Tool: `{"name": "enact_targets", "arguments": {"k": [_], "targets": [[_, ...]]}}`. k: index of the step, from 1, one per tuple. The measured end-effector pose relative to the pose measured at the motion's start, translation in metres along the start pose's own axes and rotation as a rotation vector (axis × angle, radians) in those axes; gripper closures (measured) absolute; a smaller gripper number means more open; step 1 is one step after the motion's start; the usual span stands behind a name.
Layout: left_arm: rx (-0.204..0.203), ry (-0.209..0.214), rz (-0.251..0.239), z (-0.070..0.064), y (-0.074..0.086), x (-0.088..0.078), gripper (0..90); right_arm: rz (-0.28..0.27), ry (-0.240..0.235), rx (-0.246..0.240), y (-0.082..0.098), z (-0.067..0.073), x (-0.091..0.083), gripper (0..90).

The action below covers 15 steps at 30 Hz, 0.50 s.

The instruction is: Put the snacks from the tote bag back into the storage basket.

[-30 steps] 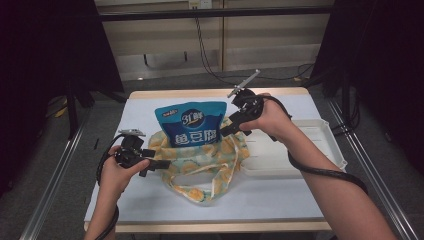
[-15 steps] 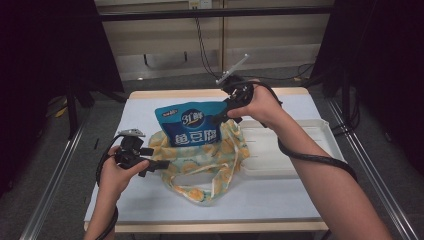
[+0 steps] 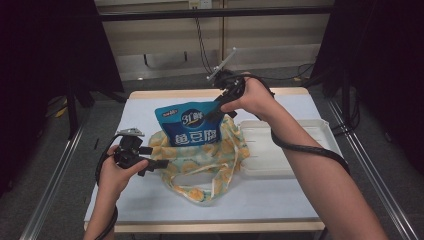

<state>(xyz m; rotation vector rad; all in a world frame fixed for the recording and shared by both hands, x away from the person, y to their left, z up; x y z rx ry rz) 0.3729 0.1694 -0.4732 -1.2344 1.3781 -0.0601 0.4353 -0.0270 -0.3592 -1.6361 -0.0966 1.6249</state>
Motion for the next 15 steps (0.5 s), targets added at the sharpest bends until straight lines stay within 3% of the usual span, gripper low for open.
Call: {"name": "enact_targets", "arguments": {"k": [8, 10, 15], "targets": [[-0.003, -0.002, 0.007, 0.001, 0.002, 0.002, 6.2, 0.036, -0.015, -0.046, -0.006, -0.001, 0.006, 35.6], [-0.004, 0.0, 0.006, 0.001, 0.002, 0.003, 6.2, 0.041, -0.031, -0.039, -0.007, 0.0, 0.008, 37.9], [-0.005, 0.0, 0.011, 0.002, 0.003, 0.003, 6.2, 0.067, -0.043, -0.082, -0.008, 0.001, 0.013, 43.7]]}}
Point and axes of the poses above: each handheld gripper's, and its own axes: x roughly forward along the jaws, y roughly out of its underside, z roughly to its left, the point moved 10 cm from there along x, roughly forward along the jaws, and after that the axes turned 2 degrees about x, right-handed, at the moved point
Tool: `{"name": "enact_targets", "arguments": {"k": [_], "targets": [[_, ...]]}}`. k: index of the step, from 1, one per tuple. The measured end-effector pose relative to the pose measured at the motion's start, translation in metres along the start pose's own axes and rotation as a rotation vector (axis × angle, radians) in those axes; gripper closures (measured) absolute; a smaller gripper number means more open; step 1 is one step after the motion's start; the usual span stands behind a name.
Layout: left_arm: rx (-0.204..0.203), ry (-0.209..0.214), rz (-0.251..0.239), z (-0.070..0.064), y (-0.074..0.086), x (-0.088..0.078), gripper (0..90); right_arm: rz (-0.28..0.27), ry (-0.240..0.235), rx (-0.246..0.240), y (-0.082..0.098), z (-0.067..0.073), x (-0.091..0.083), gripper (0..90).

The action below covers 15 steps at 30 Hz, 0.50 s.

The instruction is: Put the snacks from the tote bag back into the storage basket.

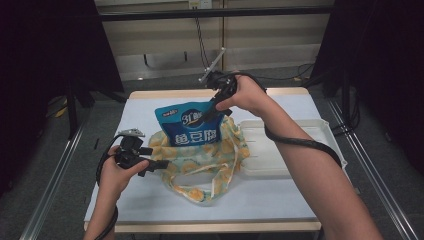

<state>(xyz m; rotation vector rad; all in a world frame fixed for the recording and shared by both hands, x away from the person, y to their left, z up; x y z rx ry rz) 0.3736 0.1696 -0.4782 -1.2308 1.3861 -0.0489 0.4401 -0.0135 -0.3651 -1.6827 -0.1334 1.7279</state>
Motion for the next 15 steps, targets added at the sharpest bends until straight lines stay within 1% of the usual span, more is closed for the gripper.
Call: {"name": "enact_targets", "arguments": {"k": [1, 2, 3, 4, 5, 8, 9, 10, 11, 13, 14, 15], "targets": [[-0.002, 0.0, -0.001, 0.0, 0.0, 0.0, 6.2, 0.015, 0.001, 0.006, 0.0, 0.001, 0.0, 43.3], [-0.004, -0.001, 0.001, 0.001, 0.0, 0.0, 6.2, 0.014, 0.001, -0.006, 0.0, -0.001, 0.001, 42.8], [-0.003, -0.003, 0.002, 0.001, 0.001, 0.001, 6.2, 0.018, 0.002, 0.021, 0.0, 0.001, 0.001, 44.1], [-0.003, -0.008, 0.002, 0.002, 0.001, 0.001, 6.2, 0.016, 0.0, 0.004, -0.001, 0.0, 0.002, 44.4], [-0.003, -0.01, 0.002, 0.002, 0.001, 0.001, 6.2, 0.022, 0.002, 0.001, -0.001, 0.0, 0.002, 44.1], [-0.001, -0.011, 0.004, 0.002, 0.001, 0.001, 6.2, 0.011, -0.017, -0.005, -0.005, 0.002, 0.002, 45.2], [-0.003, -0.011, 0.005, 0.003, 0.001, 0.001, 6.2, 0.026, -0.008, -0.003, -0.005, 0.002, 0.002, 45.4], [-0.001, -0.014, 0.005, 0.003, 0.002, 0.001, 6.3, 0.017, -0.008, -0.012, -0.007, 0.002, 0.003, 45.7], [-0.004, -0.007, 0.006, 0.002, 0.002, 0.001, 6.2, 0.025, -0.017, -0.011, -0.007, 0.004, 0.004, 47.2], [-0.003, -0.012, 0.014, 0.003, 0.003, 0.001, 6.3, 0.021, -0.016, -0.022, -0.01, 0.005, 0.006, 50.2], [-0.002, -0.015, 0.016, 0.003, 0.003, 0.001, 6.3, 0.023, -0.025, -0.025, -0.01, 0.006, 0.008, 52.7], [-0.002, -0.013, 0.019, 0.003, 0.004, 0.001, 6.4, 0.03, -0.025, -0.017, -0.009, 0.007, 0.009, 52.9]]}}
Point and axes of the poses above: each handheld gripper's, and its own axes: x roughly forward along the jaws, y roughly out of its underside, z roughly to its left, the point moved 10 cm from there along x, roughly forward along the jaws, and after that the axes turned 2 degrees about x, right-handed, at the moved point
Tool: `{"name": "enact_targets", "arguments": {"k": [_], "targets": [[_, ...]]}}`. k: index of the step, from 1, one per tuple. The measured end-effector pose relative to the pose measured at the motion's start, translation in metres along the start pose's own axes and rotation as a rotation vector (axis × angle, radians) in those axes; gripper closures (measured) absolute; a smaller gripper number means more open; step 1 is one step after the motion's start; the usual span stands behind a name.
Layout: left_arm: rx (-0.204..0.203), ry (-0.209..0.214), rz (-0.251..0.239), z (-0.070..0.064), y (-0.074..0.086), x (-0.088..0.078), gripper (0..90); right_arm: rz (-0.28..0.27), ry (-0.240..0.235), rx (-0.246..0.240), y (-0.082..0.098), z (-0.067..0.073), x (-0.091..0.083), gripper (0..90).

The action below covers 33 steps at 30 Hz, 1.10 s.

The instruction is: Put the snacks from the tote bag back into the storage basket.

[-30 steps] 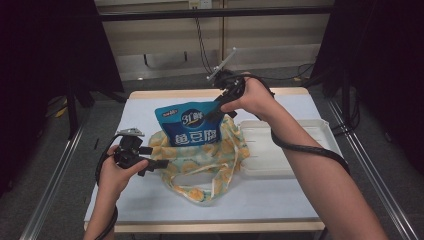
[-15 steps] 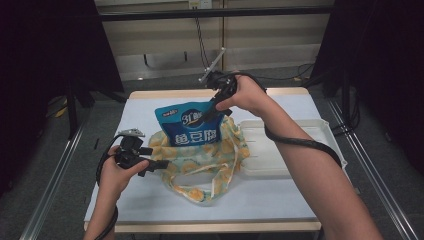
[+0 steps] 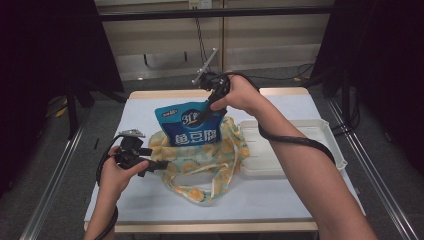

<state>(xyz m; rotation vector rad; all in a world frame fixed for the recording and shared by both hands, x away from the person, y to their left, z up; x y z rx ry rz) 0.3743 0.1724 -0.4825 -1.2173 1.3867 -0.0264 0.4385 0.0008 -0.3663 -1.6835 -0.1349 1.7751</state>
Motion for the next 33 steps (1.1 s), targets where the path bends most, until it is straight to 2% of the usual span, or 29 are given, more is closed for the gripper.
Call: {"name": "enact_targets", "arguments": {"k": [2, 5, 8, 13, 15, 18, 23, 24, 26, 28, 30, 32, 33], "targets": [[0.001, 0.001, 0.004, 0.0, 0.001, 0.0, 6.4, 0.0, -0.006, -0.02, 0.0, 0.0, 0.003, 56.6], [0.002, -0.004, 0.003, 0.001, 0.001, 0.0, 6.5, 0.031, -0.011, -0.013, 0.002, 0.003, 0.009, 61.5], [0.002, -0.002, 0.006, 0.001, 0.001, 0.0, 6.7, 0.024, -0.02, -0.024, 0.001, 0.004, 0.011, 65.4], [-0.002, -0.001, 0.013, 0.001, 0.002, 0.001, 6.7, 0.019, -0.022, -0.025, 0.004, 0.003, 0.009, 63.6], [-0.005, -0.003, 0.01, 0.001, 0.002, 0.001, 6.7, 0.016, -0.022, -0.009, 0.006, 0.003, 0.008, 64.3], [-0.002, -0.005, 0.011, 0.002, 0.002, 0.001, 6.7, 0.011, -0.021, -0.018, 0.007, 0.002, 0.009, 69.1], [-0.003, -0.006, 0.011, 0.001, 0.002, 0.001, 6.7, 0.015, -0.002, -0.036, 0.006, 0.005, 0.01, 89.1], [0.0, -0.008, 0.008, 0.002, 0.002, 0.001, 6.7, 0.017, -0.003, -0.028, 0.006, 0.006, 0.01, 90.0], [-0.004, -0.005, 0.004, 0.001, 0.001, 0.001, 6.7, 0.01, -0.007, -0.051, 0.004, 0.007, 0.01, 90.0], [-0.002, -0.006, 0.0, 0.002, 0.001, 0.0, 6.7, 0.005, -0.017, -0.037, 0.003, 0.01, 0.009, 90.0], [0.001, -0.008, 0.004, 0.003, 0.001, -0.001, 6.7, 0.005, -0.027, -0.052, 0.001, 0.013, 0.008, 90.0], [-0.006, -0.009, -0.001, 0.003, 0.001, -0.002, 6.7, -0.003, -0.025, -0.042, -0.002, 0.014, 0.005, 90.0], [-0.003, -0.016, -0.003, 0.004, 0.001, -0.002, 6.7, -0.013, -0.027, -0.057, -0.005, 0.015, 0.004, 90.0]]}}
Point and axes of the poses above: each handheld gripper's, and its own axes: x roughly forward along the jaws, y roughly out of its underside, z roughly to its left, the point moved 10 cm from there along x, roughly forward along the jaws, and after that the axes turned 2 degrees about x, right-handed, at the moved point
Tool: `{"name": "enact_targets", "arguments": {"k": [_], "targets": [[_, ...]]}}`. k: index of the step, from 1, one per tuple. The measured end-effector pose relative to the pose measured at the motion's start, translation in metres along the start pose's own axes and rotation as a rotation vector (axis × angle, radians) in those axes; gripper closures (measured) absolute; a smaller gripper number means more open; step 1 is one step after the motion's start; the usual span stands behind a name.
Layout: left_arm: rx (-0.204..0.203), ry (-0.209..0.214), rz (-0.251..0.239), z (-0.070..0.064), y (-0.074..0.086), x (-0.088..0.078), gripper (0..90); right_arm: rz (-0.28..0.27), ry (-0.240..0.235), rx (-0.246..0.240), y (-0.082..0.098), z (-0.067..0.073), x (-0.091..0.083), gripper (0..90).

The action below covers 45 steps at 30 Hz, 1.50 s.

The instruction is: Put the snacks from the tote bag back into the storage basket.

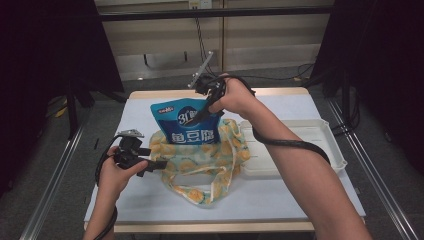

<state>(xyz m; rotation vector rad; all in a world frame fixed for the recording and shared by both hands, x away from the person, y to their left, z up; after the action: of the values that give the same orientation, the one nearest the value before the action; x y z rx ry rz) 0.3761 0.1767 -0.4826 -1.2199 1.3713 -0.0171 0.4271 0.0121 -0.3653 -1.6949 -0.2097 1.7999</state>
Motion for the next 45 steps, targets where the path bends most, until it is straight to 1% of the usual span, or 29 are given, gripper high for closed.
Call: {"name": "enact_targets", "arguments": {"k": [1, 2, 3, 5, 7, 8, 10, 11, 12, 14, 15, 18, 20, 21, 24, 26, 27, 28, 30, 31, 33, 34, 36, 37, 38, 40, 41, 42, 45], "targets": [[0.0, 0.007, 0.002, -0.001, 0.0, -0.001, 6.7, -0.008, -0.002, 0.0, -0.002, 0.001, -0.002, 90.0], [0.005, 0.007, 0.005, -0.001, 0.0, -0.001, 6.7, -0.019, -0.012, 0.009, -0.005, 0.002, -0.004, 90.0], [-0.002, 0.005, -0.005, -0.001, -0.001, -0.001, 6.7, -0.029, -0.007, -0.001, -0.008, 0.003, -0.006, 90.0], [0.002, 0.003, -0.005, -0.001, -0.001, -0.002, 6.7, -0.041, -0.016, 0.01, -0.012, 0.006, -0.011, 90.0], [0.002, 0.003, -0.003, -0.001, -0.001, -0.003, 6.6, -0.03, -0.022, 0.009, -0.015, 0.009, -0.016, 90.0], [0.003, 0.0, -0.008, -0.001, -0.001, -0.002, 6.6, -0.025, -0.012, 0.01, -0.017, 0.008, -0.019, 90.0], [0.004, 0.005, -0.003, -0.002, -0.001, -0.002, 6.6, -0.018, -0.012, 0.004, -0.02, 0.01, -0.024, 90.0], [0.004, 0.003, -0.005, -0.002, -0.001, -0.002, 6.6, -0.016, -0.006, 0.012, -0.021, 0.011, -0.026, 90.0], [0.004, 0.005, -0.004, -0.002, -0.001, -0.002, 6.6, -0.01, -0.012, 0.019, -0.022, 0.012, -0.029, 90.0], [0.003, 0.003, -0.009, -0.002, -0.001, -0.002, 6.6, -0.009, 0.0, 0.004, -0.026, 0.013, -0.035, 90.0], [0.003, 0.007, -0.004, -0.002, 0.0, -0.002, 6.6, -0.008, 0.005, 0.021, -0.028, 0.014, -0.038, 90.0], [-0.01, 0.011, -0.007, -0.002, 0.0, -0.002, 6.5, -0.023, 0.015, 0.01, -0.037, 0.015, -0.049, 90.0], [-0.012, 0.006, 0.0, -0.001, 0.001, -0.002, 5.9, -0.027, 0.017, 0.012, -0.041, 0.016, -0.056, 90.0], [-0.013, 0.01, 0.0, -0.001, 0.002, -0.002, 5.9, -0.03, 0.018, -0.003, -0.044, 0.016, -0.059, 90.0], [-0.011, 0.01, 0.002, 0.0, 0.003, -0.002, 5.9, -0.037, 0.016, 0.013, -0.049, 0.017, -0.07, 90.0], [-0.02, 0.011, -0.004, 0.0, 0.003, -0.002, 5.9, -0.037, 0.025, 0.02, -0.051, 0.016, -0.076, 90.0], [-0.019, 0.007, -0.003, 0.001, 0.003, -0.003, 5.9, -0.033, 0.023, 0.012, -0.051, 0.015, -0.078, 90.0], [-0.022, 0.008, -0.003, 0.002, 0.003, -0.004, 5.9, -0.026, 0.029, 0.02, -0.051, 0.014, -0.081, 90.0], [-0.026, 0.002, -0.009, 0.003, 0.003, -0.005, 5.9, -0.018, 0.024, 0.019, -0.052, 0.013, -0.086, 90.0], [-0.027, 0.004, -0.009, 0.003, 0.004, -0.006, 5.9, -0.021, 0.031, 0.033, -0.053, 0.011, -0.088, 90.0], [-0.028, 0.004, -0.007, 0.003, 0.004, -0.007, 5.9, -0.02, 0.031, 0.023, -0.055, 0.011, -0.093, 90.0], [-0.03, 0.004, -0.01, 0.004, 0.004, -0.007, 5.9, -0.023, 0.034, 0.029, -0.055, 0.009, -0.095, 90.0], [-0.032, -0.003, -0.013, 0.005, 0.004, -0.007, 5.9, -0.025, 0.032, 0.015, -0.057, 0.009, -0.101, 90.0], [-0.034, 0.0, -0.011, 0.005, 0.005, -0.008, 5.9, -0.033, 0.033, 0.018, -0.059, 0.008, -0.104, 90.0], [-0.033, -0.001, -0.009, 0.005, 0.005, -0.008, 5.9, -0.034, 0.036, 0.024, -0.059, 0.007, -0.106, 90.0], [-0.036, -0.006, -0.016, 0.006, 0.004, -0.008, 5.9, -0.031, 0.036, 0.019, -0.059, 0.006, -0.111, 90.0], [-0.036, -0.005, -0.016, 0.006, 0.004, -0.008, 5.9, -0.027, 0.039, 0.032, -0.058, 0.006, -0.113, 90.0], [-0.035, -0.005, -0.014, 0.006, 0.004, -0.009, 5.9, -0.029, 0.039, 0.031, -0.057, 0.005, -0.115, 90.0], [-0.038, -0.004, -0.013, 0.005, 0.005, -0.009, 5.9, -0.024, 0.041, 0.037, -0.052, 0.003, -0.123, 90.0]]}}
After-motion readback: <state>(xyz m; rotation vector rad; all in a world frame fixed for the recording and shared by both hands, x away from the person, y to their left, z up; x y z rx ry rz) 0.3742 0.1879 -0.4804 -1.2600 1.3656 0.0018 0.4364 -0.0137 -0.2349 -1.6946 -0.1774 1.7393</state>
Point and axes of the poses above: each handheld gripper's, and its own axes: x roughly forward along the jaws, y roughly out of its underside, z roughly to its left, the point moved 10 cm from there along x, roughly forward along the jaws, and after that the axes turned 2 degrees about x, right-handed, at the moved point
